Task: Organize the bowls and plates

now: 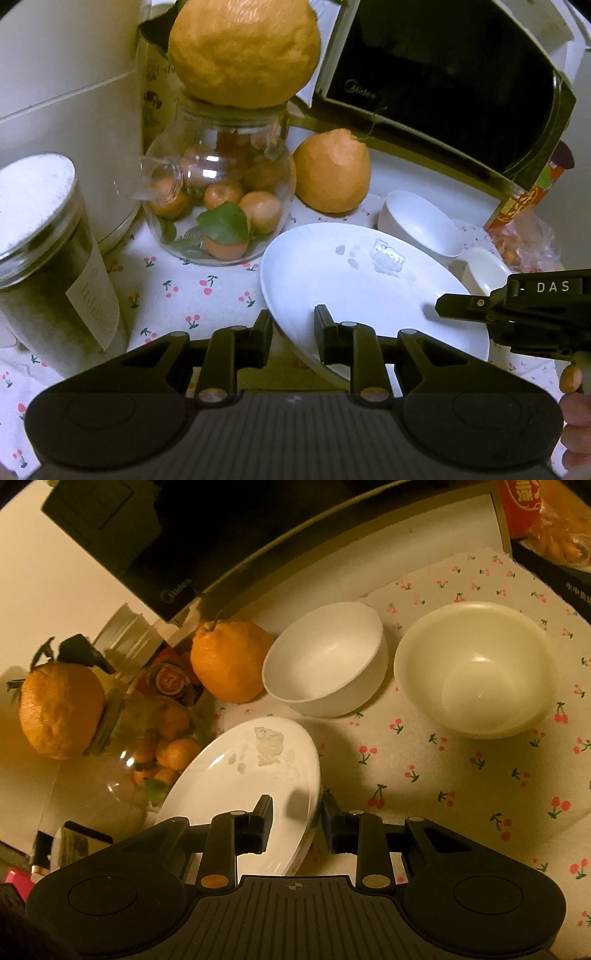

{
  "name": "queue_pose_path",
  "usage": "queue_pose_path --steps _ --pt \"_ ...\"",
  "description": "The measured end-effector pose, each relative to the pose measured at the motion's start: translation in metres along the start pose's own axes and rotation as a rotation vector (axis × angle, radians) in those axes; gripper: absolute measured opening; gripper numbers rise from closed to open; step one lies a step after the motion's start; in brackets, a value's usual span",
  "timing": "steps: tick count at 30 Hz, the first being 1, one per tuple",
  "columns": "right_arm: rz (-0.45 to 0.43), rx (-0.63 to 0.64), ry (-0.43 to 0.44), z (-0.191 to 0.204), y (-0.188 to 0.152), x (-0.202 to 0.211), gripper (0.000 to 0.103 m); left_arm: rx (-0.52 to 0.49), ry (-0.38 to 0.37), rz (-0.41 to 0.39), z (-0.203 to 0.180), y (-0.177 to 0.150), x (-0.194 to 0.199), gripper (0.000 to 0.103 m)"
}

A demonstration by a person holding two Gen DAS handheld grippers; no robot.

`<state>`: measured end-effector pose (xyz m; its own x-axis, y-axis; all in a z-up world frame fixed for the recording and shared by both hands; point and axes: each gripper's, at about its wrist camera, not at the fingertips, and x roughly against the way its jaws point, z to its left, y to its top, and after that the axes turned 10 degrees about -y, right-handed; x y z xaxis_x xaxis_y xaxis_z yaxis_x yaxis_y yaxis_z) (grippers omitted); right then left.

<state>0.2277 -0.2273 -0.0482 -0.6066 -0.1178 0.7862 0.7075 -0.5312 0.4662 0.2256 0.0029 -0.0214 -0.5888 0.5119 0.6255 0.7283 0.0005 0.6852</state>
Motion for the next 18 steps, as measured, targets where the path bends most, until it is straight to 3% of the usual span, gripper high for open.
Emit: queue_pose_path --steps 18 --pt "-0.025 0.059 0.03 -0.005 -0.011 0.061 0.028 -0.02 -0.072 -0.043 -0.021 -0.008 0.042 0.022"
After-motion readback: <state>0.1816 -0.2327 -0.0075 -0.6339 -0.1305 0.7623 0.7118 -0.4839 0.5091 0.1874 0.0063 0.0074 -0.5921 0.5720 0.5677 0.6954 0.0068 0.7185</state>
